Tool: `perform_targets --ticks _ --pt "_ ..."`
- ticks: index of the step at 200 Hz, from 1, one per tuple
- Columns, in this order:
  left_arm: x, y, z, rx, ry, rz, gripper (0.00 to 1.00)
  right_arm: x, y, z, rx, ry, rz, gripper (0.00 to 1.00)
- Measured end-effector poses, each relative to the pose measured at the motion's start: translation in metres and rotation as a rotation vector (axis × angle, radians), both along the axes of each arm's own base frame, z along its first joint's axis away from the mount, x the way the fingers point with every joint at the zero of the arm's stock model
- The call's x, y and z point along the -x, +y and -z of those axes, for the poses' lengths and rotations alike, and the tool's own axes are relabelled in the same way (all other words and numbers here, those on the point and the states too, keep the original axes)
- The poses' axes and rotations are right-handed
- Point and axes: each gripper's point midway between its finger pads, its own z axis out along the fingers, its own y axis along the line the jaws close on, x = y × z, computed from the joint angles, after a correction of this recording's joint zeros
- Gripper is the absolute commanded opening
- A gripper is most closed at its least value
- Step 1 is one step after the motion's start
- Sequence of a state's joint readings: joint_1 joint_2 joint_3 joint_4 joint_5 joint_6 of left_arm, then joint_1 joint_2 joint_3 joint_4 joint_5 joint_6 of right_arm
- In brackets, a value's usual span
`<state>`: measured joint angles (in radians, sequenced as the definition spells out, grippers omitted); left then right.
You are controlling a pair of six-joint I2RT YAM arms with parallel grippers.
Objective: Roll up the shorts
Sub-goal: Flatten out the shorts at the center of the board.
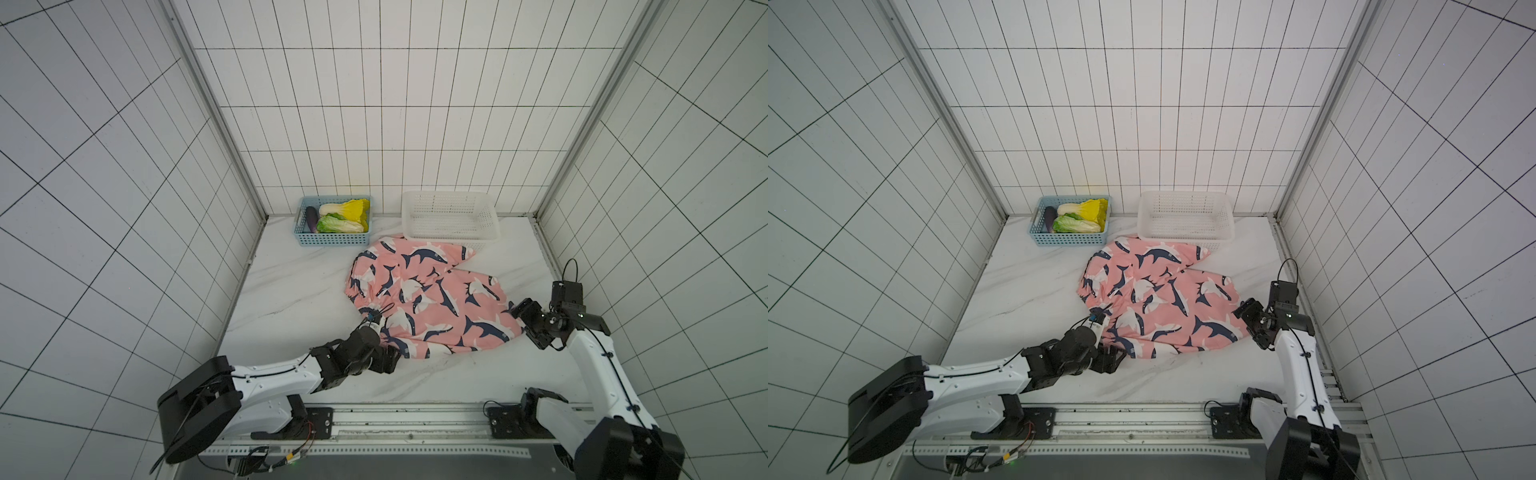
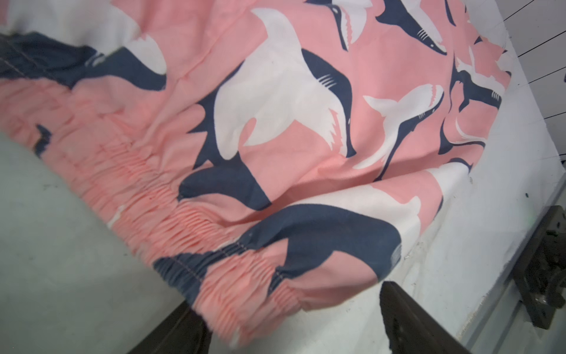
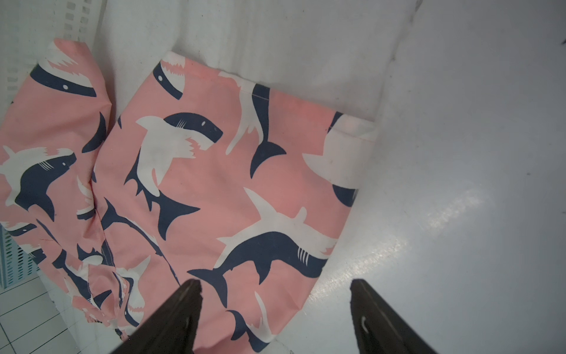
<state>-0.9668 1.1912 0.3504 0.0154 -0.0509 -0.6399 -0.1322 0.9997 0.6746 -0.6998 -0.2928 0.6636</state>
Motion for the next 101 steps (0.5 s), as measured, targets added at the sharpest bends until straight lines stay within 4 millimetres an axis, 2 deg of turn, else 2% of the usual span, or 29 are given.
perform_targets --ticks 42,59,69,89,101 --pt "-0.016 -0.01 0.001 -0.039 -0.077 0.022 0.9 0.001 -0.007 0.01 -0.004 0.048 0.023 0.84" --pt "-0.02 -0.018 -0.002 -0.031 -0.096 0.037 0.83 0.002 -0.011 0.015 -0.008 0.069 0.041 0.82" --pt "-0.021 -0.021 -0.004 -0.025 -0.107 0.046 0.71 0.002 -0.011 0.018 -0.012 0.086 0.047 0.81" --pt "-0.021 -0.026 -0.007 -0.023 -0.115 0.066 0.36 0.003 -0.012 0.024 -0.02 0.113 0.054 0.79" --pt "-0.021 -0.028 -0.01 -0.023 -0.12 0.082 0.25 0.003 -0.012 0.026 -0.022 0.121 0.057 0.78"
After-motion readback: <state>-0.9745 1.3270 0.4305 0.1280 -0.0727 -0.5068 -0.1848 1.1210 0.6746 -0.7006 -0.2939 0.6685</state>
